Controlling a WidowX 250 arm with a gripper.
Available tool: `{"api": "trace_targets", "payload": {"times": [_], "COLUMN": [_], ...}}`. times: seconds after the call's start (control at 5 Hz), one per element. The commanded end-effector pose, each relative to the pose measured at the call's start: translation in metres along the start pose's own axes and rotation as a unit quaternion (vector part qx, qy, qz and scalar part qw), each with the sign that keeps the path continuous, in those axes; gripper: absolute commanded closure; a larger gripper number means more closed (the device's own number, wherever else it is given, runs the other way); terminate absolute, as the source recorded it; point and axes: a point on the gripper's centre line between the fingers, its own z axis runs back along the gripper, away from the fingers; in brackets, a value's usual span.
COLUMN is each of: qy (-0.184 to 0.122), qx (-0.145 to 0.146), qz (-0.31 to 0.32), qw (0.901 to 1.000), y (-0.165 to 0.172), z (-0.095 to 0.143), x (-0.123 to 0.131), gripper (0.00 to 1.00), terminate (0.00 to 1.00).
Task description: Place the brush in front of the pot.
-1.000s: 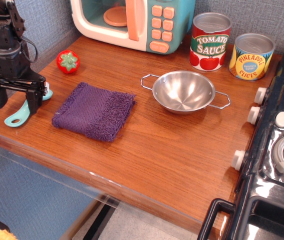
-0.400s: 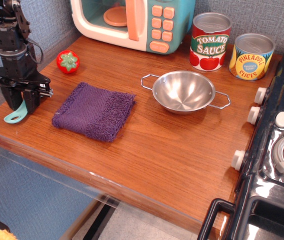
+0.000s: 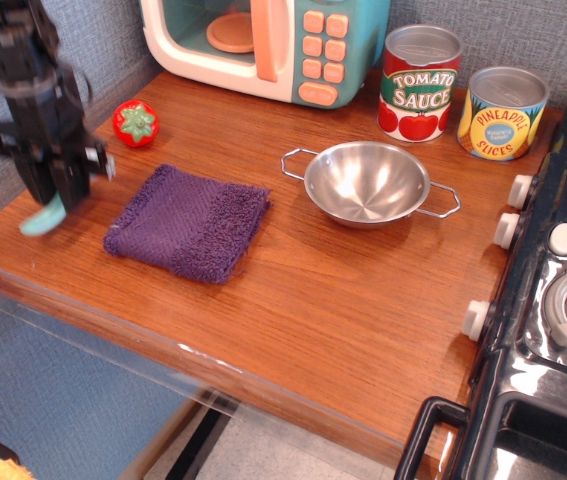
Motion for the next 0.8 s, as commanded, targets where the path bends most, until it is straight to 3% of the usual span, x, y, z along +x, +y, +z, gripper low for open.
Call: {"api": "trace_targets", "payload": {"times": [0.0,0.2,0.4,0.6], "qy": [-0.14,-0.101,-0.061,-0.024], "qx": [-0.028,-0.05,-0.044,-0.029], "qz": [-0.16,-0.27,-0.323,-0.34], "qw": [0.9768,0.9563,0.9435,0.9398], "y": [-0.076,-0.122,-0.169,-0.213], "z": [0.1,0.08,0.057,0.036], "x": [-0.009,-0.027,-0.044,-0.053], "gripper": [1.0,1.0,1.0,1.0], "terminate": [0.0,0.0,0.0,0.0]}}
